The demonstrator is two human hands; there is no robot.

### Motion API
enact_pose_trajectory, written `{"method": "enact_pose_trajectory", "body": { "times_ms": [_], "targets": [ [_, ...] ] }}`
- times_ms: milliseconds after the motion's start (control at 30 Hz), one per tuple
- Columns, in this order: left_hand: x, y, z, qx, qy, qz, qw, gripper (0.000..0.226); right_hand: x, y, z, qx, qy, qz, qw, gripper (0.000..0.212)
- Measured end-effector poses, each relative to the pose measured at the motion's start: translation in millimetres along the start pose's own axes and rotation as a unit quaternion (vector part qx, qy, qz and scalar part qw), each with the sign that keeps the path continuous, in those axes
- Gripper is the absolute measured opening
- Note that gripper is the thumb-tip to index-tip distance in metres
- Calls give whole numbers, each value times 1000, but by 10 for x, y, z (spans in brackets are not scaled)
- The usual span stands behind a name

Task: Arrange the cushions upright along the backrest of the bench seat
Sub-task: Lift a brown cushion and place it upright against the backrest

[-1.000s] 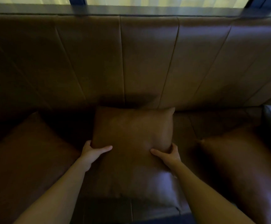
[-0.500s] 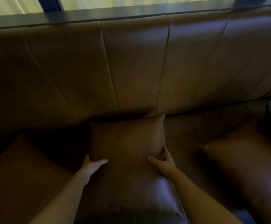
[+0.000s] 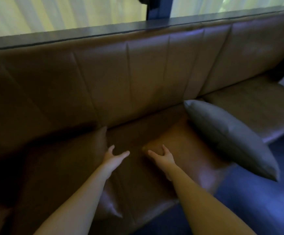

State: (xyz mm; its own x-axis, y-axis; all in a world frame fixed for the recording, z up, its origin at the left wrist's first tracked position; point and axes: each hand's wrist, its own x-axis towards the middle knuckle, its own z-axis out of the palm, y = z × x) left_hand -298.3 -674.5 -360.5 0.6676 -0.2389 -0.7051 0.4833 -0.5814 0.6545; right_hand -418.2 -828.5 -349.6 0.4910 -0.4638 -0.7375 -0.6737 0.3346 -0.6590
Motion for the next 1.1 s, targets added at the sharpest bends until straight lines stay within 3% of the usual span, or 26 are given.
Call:
{"method": "enact_pose_trajectory", "body": {
  "times_ms": [267,400,533,700,867,1000,1100],
  "targets": [
    [-85,125,1455,29,-92,18,995,91,170,576,-1460,72,151,48,985,96],
    [55,45,1813,55,-75,-13,996,102,329,905,-1748,94,200,97,971,88],
    [255,-23,1982,11,-37,-68,997,123,520,1128,-1874,136,211,126,960,91],
    [497,-111,2101,-41,-21,-94,994,139,735,1354,-1893,211,212,164,940,118],
    [600,-205,2236,-111,-13,-101,989,142,877,1461,-1819,291,161,173,927,149],
    [600,-193,2277,-154,21,-72,985,132,895,1445,-1882,281,168,169,930,122],
    [567,-97,2272,-154,25,-51,986,129,844,1372,-1867,281,175,163,929,115]
  ]
}}
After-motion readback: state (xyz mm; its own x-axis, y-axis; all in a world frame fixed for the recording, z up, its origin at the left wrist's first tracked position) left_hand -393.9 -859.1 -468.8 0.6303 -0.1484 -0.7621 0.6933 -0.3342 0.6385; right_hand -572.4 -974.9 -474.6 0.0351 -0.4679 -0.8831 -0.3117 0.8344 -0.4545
